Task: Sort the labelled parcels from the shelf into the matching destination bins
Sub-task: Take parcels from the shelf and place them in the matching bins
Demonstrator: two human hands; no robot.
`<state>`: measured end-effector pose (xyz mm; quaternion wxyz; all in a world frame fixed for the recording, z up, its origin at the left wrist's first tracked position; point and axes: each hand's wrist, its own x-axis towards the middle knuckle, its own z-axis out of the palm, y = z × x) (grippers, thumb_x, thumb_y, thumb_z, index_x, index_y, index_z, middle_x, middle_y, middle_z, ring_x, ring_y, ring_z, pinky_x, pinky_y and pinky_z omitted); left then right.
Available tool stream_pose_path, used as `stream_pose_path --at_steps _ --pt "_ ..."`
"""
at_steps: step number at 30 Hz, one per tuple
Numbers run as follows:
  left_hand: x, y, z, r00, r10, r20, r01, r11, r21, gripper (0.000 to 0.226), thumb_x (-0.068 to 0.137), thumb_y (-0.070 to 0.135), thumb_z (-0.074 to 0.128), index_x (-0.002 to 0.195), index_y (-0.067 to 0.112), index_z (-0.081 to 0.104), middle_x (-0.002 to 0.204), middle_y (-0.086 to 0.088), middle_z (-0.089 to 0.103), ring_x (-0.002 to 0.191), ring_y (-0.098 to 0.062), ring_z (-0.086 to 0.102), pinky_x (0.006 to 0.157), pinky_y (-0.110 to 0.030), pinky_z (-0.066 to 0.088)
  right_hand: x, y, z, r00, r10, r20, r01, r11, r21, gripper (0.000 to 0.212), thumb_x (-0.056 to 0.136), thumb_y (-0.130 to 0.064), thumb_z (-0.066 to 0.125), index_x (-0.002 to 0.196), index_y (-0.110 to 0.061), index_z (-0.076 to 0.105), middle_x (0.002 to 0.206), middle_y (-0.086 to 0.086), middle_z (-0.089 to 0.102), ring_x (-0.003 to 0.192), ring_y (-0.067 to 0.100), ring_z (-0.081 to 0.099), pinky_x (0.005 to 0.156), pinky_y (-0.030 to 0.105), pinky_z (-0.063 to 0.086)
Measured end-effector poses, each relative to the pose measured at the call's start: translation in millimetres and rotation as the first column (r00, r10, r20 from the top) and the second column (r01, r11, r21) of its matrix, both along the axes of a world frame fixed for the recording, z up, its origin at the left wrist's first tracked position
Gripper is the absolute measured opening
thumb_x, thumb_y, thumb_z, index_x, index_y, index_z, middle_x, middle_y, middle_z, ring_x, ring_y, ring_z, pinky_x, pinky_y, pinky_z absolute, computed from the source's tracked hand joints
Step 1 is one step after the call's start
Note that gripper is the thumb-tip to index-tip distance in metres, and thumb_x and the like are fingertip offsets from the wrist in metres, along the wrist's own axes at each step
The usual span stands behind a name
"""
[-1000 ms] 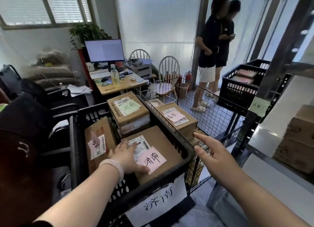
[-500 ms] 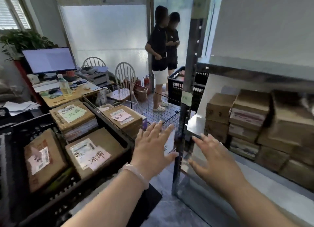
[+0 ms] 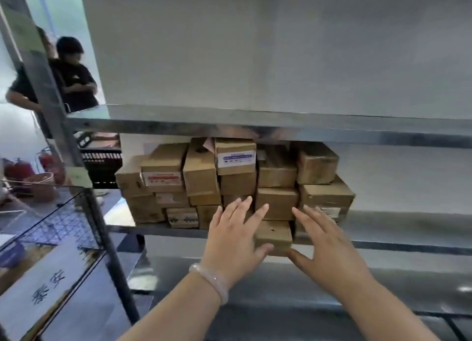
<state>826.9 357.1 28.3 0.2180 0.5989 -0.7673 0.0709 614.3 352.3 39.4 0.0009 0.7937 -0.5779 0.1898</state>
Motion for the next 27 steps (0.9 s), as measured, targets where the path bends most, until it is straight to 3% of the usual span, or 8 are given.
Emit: stream_pose_path --at_steps 8,14,18,20,23,27 --pt "-118.6 -42.4 -4.4 0.974 -0.223 -0.042 0.225 0.972 0.061 0.077 0.089 0.066 0.048 0.153 0.046 0.011 0.165 0.004 0.009 0.151 -0.018 0.006 0.121 -0.041 0.006 -108.4 12.8 -3.1 0.967 -0.238 0.095 0.233 0.97 0.065 0.085 0.084 -0.069 0.051 0.152 -0.042 0.008 0.162 -0.015 0.008 0.148 0.006 -0.001 0.117 0.025 0.004" --pt "-130.2 -102.6 19.4 0.939 -0.213 -0.271 0.24 0.968 0.071 0.073 0.09 0.06 0.055 0.152 0.045 0.02 0.164 0.006 0.01 0.15 -0.02 0.008 0.12 -0.042 0.016 -127.6 -8.7 -2.9 0.946 -0.295 0.133 0.276 0.951 0.142 0.08 0.088 -0.064 0.051 0.152 -0.045 0.007 0.161 -0.019 0.004 0.148 0.004 -0.002 0.117 0.026 0.007" --pt "-121.2 -157.7 39.7 0.888 -0.135 -0.44 0.185 0.98 0.073 0.071 0.091 0.054 0.059 0.153 0.039 0.025 0.163 0.0 0.015 0.15 -0.025 0.011 0.12 -0.043 0.019 -129.6 -40.8 5.3 0.93 -0.312 0.196 0.284 0.946 0.159 0.076 0.088 -0.063 0.052 0.15 -0.049 0.011 0.158 -0.024 0.007 0.143 0.004 0.02 0.114 0.027 0.024" --pt "-119.4 -182.8 43.8 0.887 -0.138 -0.441 0.193 0.978 0.083 0.07 0.092 0.052 0.059 0.153 0.037 0.026 0.163 -0.001 0.016 0.15 -0.025 0.012 0.119 -0.041 0.019 -128.4 -62.8 9.7 0.922 -0.323 0.216 0.291 0.942 0.165 0.076 0.087 -0.064 0.052 0.149 -0.052 0.01 0.156 -0.027 0.008 0.138 0.005 0.031 0.111 0.03 0.031" --pt "-120.6 -213.1 42.3 0.878 -0.161 -0.451 0.23 0.968 0.103 0.068 0.094 0.047 0.059 0.153 0.035 0.028 0.161 -0.002 0.021 0.149 -0.023 0.016 0.118 -0.036 0.023 -124.1 -96.4 11.5 0.915 -0.307 0.263 0.273 0.949 0.159 0.073 0.086 -0.064 0.052 0.146 -0.056 0.012 0.156 -0.028 0.009 0.143 0.003 0.016 0.114 0.034 0.03" --pt "-123.5 -243.4 35.6 0.9 -0.161 -0.405 0.22 0.97 0.103 0.063 0.094 0.047 0.058 0.15 0.034 0.033 0.156 -0.005 0.028 0.147 -0.024 0.019 0.116 -0.038 0.028 -118.7 -124.5 3.5 0.913 -0.289 0.286 0.25 0.954 0.166 0.069 0.086 -0.066 0.049 0.144 -0.059 0.013 0.153 -0.033 0.008 0.141 -0.001 0.015 0.113 0.032 0.029"
